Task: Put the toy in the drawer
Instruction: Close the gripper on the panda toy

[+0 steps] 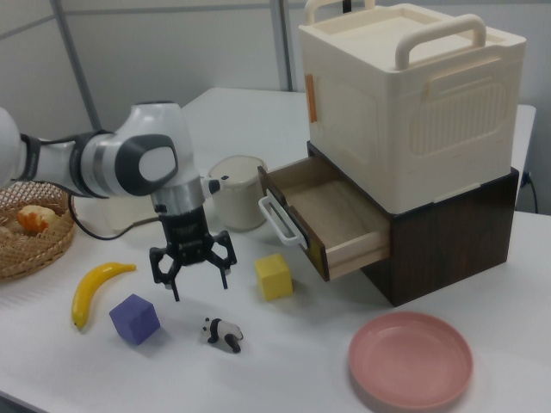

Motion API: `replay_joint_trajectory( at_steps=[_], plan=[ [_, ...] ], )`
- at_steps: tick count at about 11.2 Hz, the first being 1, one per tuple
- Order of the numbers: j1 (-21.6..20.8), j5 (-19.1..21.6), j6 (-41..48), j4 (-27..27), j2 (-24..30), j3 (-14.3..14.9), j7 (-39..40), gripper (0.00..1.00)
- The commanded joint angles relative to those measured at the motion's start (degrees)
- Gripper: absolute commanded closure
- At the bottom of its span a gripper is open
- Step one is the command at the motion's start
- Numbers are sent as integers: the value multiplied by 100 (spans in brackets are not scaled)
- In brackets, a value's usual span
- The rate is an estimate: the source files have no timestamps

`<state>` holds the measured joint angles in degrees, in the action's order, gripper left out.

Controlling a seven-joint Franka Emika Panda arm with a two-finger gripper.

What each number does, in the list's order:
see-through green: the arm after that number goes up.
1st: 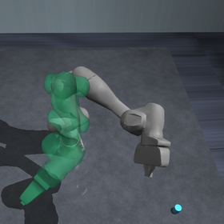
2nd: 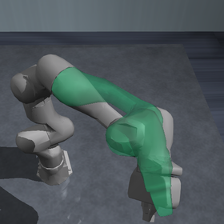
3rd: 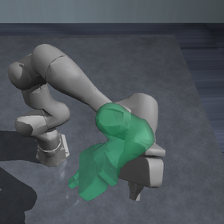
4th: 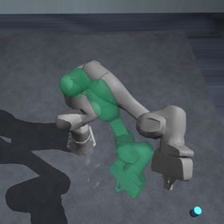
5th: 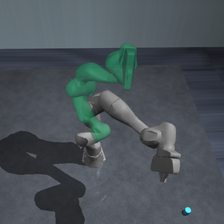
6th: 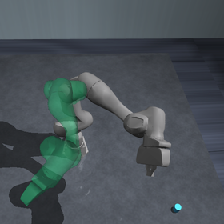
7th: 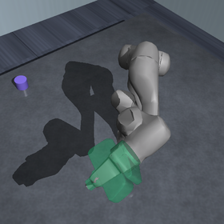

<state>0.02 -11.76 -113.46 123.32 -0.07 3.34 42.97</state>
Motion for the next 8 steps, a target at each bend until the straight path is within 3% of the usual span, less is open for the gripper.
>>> replay_joint_trajectory(
  at_steps=[1,8],
  plan=[
    [86,-247,-501,131,-273,9,142,8],
    [165,-775,-879,263,-809,9,124,19]
  ],
)
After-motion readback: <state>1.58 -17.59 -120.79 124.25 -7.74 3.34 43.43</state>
